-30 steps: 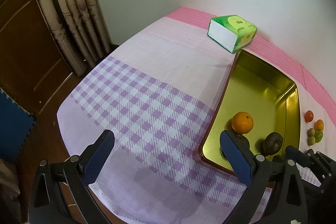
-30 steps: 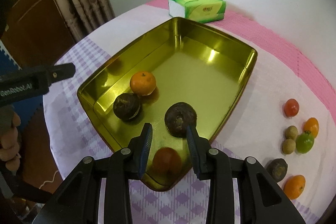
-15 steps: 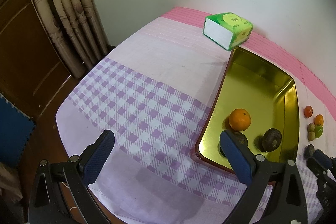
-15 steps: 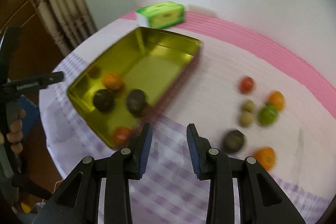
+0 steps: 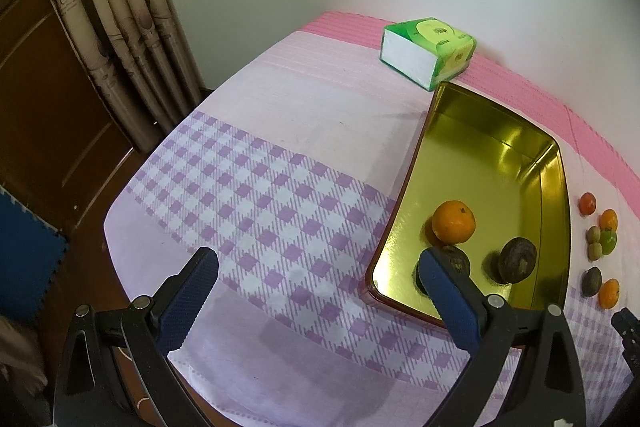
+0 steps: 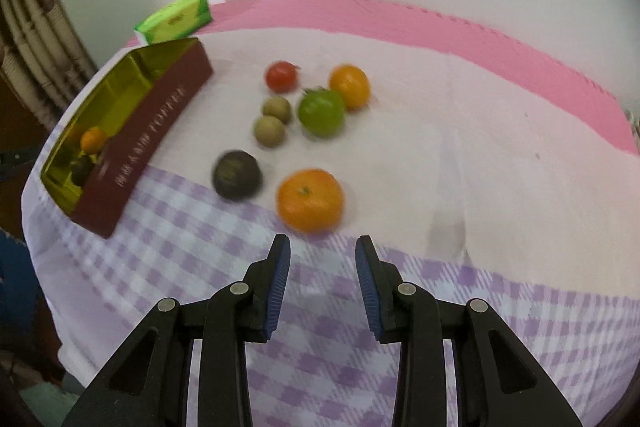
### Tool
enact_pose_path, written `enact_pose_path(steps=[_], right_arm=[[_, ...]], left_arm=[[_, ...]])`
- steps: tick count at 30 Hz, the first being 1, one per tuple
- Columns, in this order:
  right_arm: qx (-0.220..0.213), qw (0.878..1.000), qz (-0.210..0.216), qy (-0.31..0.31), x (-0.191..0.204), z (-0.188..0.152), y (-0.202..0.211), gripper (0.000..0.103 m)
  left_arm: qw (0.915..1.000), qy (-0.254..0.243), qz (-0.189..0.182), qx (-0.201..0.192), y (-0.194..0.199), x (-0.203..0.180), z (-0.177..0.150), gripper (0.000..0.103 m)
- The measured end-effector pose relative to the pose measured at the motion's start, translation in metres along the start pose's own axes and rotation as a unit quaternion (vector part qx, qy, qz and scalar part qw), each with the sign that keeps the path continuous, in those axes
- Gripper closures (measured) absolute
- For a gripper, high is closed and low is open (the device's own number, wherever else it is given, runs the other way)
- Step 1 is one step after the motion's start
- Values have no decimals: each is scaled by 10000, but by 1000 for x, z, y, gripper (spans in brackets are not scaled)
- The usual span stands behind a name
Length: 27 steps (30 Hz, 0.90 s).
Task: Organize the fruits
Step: 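Move the right tool to the large orange mandarin and grasp it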
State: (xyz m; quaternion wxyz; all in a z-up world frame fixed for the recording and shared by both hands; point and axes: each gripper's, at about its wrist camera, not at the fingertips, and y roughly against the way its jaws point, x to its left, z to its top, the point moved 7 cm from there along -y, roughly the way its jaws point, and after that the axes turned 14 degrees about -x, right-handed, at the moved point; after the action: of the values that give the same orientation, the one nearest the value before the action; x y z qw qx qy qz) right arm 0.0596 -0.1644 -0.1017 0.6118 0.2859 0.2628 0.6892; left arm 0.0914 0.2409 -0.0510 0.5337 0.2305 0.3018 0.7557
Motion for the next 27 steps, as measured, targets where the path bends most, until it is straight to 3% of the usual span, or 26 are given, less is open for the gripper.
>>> enact_pose_path(steps=[25,27], right_arm=[[-268,9988,8,414,25,14,-46,61],[-284,9989,42,360,26,16,-48,55]], left_arm=[[9986,-346,-374,-137,-3,-26,-4,3],[9985,-397,-342,-148,-4,-27,-5,3]])
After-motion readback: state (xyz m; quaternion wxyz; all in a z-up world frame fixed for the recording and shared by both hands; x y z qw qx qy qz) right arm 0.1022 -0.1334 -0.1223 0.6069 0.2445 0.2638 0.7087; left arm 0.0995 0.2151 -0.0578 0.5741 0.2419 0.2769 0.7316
